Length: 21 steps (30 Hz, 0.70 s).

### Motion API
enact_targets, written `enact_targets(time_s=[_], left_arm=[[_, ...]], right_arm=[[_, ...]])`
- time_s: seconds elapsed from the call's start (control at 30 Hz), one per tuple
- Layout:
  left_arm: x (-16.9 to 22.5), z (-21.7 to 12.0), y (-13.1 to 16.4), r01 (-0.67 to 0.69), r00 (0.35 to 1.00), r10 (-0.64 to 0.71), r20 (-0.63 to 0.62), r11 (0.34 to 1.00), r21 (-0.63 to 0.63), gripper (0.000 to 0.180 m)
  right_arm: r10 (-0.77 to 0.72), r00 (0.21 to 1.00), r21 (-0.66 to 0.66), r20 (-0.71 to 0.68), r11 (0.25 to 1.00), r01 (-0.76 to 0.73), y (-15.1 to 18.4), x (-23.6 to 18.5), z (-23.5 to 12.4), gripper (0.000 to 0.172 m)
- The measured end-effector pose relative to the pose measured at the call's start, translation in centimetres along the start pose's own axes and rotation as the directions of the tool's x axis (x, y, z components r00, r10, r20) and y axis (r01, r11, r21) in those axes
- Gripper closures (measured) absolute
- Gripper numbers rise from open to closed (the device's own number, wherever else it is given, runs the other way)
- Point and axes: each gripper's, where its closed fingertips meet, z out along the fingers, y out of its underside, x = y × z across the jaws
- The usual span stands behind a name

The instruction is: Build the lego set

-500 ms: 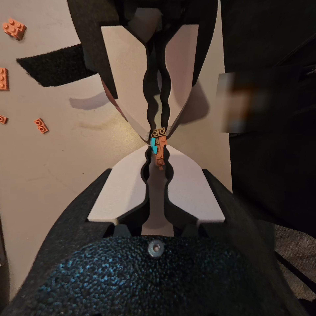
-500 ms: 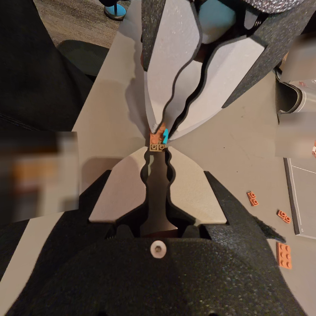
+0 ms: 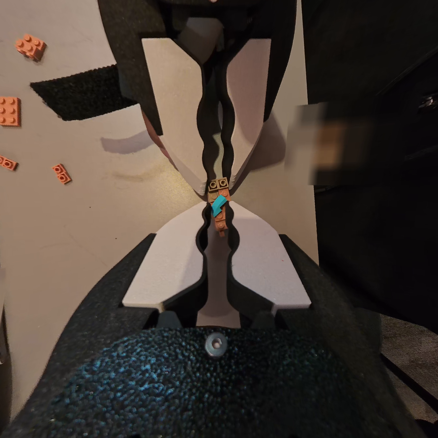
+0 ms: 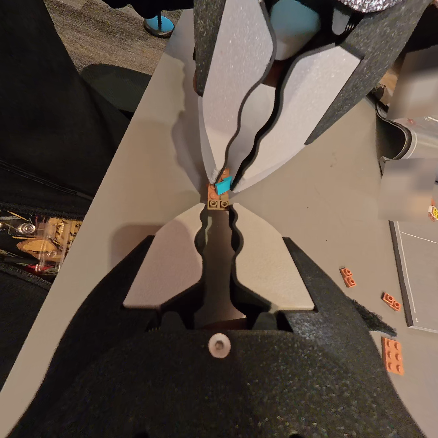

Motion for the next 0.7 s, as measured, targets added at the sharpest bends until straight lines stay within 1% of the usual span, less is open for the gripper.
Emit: enact_targets(time_s=[0.13,0.33,0.4,0.63,0.7], left_arm=[[0.0,0.0,0.0,0.021,1.0,-0.021,-0.003,1.0,0.009,0.17],[-0.3,-0.3,-0.2,0.057,0.998,-0.059,0.032,0.998,0.041,0.174],[-0.4,-0.4,-0.2,0.07,0.996,-0.073,0.058,0.997,0.045,0.175],[-1.3,-0.4,0.2,0.104,0.968,-0.104,0.228,0.995,0.012,0.175],[-0.9,-0.2,0.2,0.095,0.972,-0.094,0.214,0.995,0.002,0.175]], right_arm=[[-0.002,1.0,0.0,-0.002,1.0,0.002,0.0,0.0,0.0,0.155],[0.004,1.0,0.009,-0.005,1.0,-0.004,-0.1,0.1,-0.1,0.155],[0.009,1.0,0.006,-0.01,1.0,-0.009,-0.1,0.2,-0.1,0.155],[0.014,1.0,0.002,-0.019,1.0,-0.014,0.0,0.3,0.0,0.155],[0.011,1.0,-0.001,-0.019,1.0,-0.011,0.0,0.3,0.0,0.155]])
